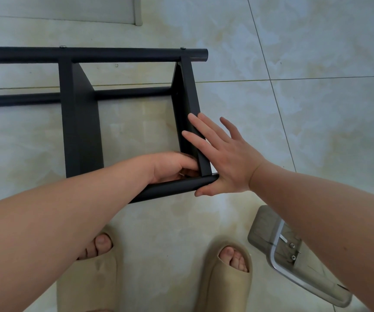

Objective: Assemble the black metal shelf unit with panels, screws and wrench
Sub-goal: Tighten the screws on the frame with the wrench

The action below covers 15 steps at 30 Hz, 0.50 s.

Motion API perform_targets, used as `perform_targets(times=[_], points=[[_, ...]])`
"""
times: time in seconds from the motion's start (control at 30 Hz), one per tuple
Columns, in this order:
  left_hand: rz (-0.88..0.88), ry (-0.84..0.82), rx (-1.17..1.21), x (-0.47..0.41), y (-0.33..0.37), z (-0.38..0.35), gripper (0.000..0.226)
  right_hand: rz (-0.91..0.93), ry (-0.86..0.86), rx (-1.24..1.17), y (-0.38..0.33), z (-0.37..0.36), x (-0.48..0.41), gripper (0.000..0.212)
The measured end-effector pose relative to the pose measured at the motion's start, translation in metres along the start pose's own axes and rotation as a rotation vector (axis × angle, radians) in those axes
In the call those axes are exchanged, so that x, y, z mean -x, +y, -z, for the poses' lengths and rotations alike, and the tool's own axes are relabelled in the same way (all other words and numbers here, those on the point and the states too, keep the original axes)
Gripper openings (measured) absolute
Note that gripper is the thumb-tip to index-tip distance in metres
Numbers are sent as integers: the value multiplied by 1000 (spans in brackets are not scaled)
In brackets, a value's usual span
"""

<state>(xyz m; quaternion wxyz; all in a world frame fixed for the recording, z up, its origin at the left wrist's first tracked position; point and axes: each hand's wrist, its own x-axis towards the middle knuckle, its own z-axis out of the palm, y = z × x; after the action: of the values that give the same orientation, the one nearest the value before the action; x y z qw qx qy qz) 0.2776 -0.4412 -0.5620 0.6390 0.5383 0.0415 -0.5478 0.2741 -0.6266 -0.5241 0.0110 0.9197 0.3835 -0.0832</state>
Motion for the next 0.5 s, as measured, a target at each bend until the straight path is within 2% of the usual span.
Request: perform_targets(times=[0.07, 0.17, 0.5], points=[[-4, 31, -33, 0, -1, 0, 21, 0, -1, -1, 0, 0, 0, 121], [-13, 71, -19, -2, -4, 1, 13, 2, 1, -7, 0, -1, 0, 121], [-25, 13, 88, -2, -1, 2, 21, -4, -12, -11, 0, 0, 0, 121]])
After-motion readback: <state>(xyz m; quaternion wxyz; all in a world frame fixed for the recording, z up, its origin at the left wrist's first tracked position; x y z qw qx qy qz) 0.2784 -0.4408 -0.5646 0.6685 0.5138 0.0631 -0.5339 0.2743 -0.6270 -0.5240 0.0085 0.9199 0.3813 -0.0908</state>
